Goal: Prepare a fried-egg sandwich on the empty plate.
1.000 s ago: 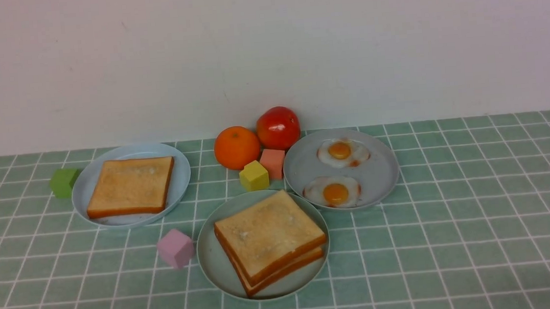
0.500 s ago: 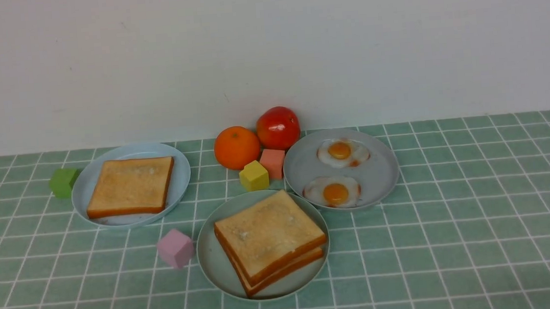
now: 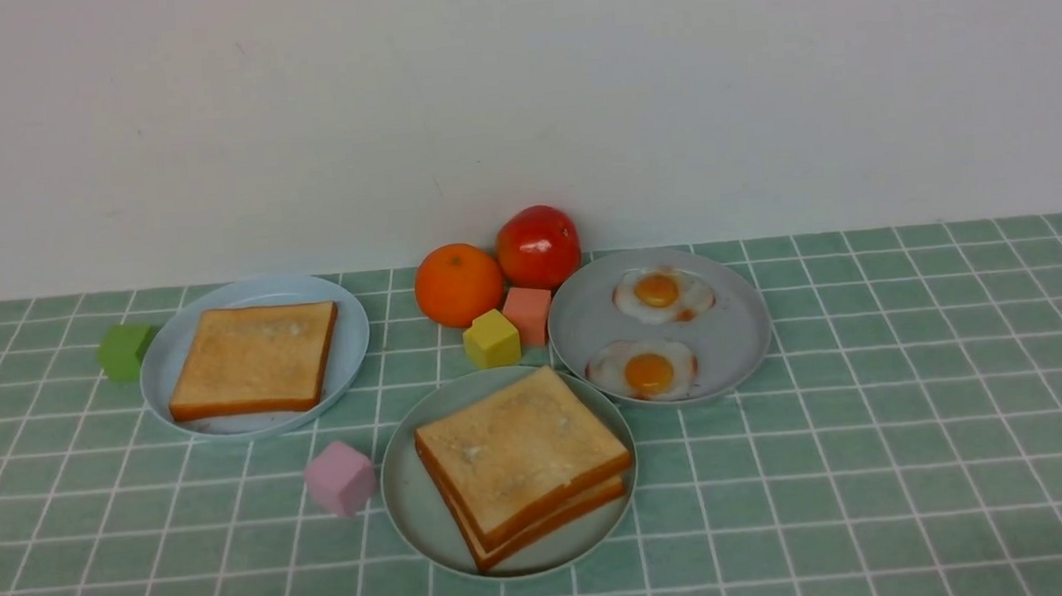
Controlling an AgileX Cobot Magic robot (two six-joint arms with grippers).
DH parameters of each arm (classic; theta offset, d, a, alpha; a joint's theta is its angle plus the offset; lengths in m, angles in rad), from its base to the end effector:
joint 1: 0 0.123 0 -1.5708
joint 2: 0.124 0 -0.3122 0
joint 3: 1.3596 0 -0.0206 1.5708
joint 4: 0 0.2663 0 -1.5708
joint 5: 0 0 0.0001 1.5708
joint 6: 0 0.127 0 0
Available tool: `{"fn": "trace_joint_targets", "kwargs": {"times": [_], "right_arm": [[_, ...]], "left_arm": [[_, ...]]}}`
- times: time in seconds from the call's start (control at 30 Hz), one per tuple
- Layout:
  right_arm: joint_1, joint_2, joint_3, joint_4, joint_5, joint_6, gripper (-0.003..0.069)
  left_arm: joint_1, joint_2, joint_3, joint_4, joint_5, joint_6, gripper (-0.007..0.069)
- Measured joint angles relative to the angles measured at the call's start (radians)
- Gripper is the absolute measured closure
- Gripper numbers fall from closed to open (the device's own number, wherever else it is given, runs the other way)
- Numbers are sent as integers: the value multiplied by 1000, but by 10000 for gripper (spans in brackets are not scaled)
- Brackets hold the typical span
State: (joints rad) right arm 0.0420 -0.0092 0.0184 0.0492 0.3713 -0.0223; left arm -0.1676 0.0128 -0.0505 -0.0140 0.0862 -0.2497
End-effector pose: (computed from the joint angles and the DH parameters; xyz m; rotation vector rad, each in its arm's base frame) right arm 0.0751 0.0054 0.1633 -0.0295 1.8639 0.0620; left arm 0.0781 -0.0134 0.2240 -0.0731 1.5403 -0.3439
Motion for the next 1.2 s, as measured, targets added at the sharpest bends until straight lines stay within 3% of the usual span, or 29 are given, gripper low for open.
{"fn": "trace_joint_targets", "kwargs": {"times": [0.03,0.13,0.3,1.2], "right_arm": [[0,0,0,0,0,0,637],[0,0,0,0,4,0,634],[0,0,0,0,4,-1,625],[0,0,0,0,5,-1,598]], "left_arm": [[68,-19,48,14,15,-50,638],[145,-23,74,14,114,-84,638],[165,-23,81,19,285,-90,638],[165,-23,81,20,283,-94,637]]}}
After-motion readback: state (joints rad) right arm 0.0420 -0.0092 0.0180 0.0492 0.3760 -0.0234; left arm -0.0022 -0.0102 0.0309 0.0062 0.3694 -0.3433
